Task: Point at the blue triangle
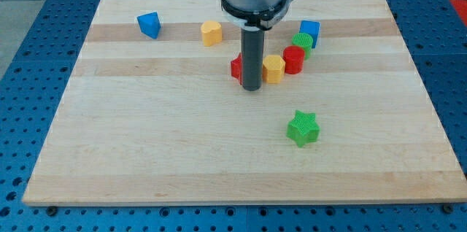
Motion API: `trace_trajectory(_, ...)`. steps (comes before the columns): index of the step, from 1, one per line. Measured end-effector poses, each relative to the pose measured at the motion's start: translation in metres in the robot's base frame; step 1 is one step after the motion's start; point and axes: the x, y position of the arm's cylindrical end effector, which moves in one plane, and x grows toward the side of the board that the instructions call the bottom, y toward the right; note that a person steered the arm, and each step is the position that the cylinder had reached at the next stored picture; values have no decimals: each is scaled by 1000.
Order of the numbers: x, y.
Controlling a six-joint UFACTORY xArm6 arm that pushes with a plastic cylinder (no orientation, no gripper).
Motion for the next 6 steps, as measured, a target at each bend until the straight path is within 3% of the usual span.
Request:
trace_trajectory(1, 21, -35)
trace_trajectory(3, 2, -190)
trace_trajectory(6, -134, -274)
